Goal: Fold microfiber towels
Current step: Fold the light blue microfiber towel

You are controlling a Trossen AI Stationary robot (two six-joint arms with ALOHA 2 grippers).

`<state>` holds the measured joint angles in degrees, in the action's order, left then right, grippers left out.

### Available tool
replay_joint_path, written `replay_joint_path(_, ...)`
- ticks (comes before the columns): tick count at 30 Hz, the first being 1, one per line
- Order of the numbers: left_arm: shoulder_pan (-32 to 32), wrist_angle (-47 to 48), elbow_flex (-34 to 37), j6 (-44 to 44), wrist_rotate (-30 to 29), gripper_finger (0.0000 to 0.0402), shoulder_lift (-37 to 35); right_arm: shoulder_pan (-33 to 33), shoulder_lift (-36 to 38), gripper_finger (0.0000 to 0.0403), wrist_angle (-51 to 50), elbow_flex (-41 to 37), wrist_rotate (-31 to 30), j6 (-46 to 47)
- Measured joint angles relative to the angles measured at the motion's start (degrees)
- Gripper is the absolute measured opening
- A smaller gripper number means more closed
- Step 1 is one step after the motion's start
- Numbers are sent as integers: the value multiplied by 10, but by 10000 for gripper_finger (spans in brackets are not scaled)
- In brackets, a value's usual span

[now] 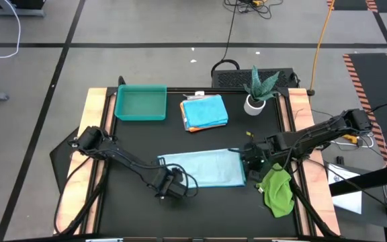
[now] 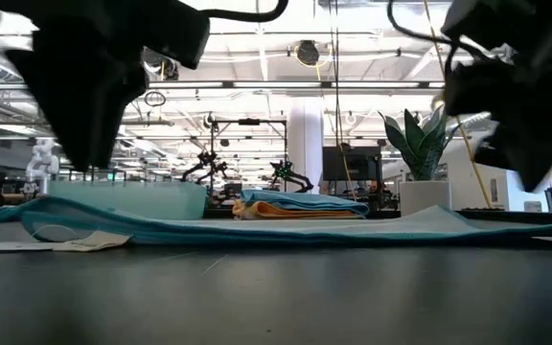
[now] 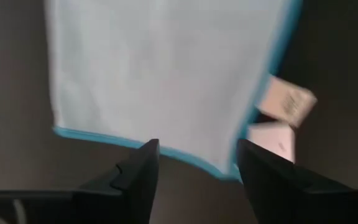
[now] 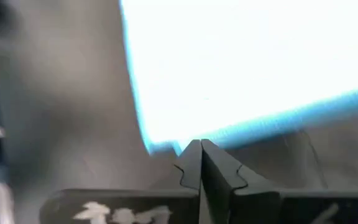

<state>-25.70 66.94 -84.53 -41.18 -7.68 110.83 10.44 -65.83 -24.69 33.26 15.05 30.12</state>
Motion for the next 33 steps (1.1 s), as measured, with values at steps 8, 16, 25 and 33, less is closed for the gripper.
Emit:
replay_joint_path(8,42,6,0,-99,-66,218,0,-17,-71,0,119,1,-40,0)
replay_joint_path(16,78,9,0,-125,-73,218,0,-37,-162,0,150,2,-45,-22)
replay_joint_path(25,84,13,0,-117,-70,218,0,-66,-129,0,2,3,-121,-65)
replay_joint_path(33,84,13,0,-115,-69,218,0,-108,-55,0,-75,-2,-164,-88)
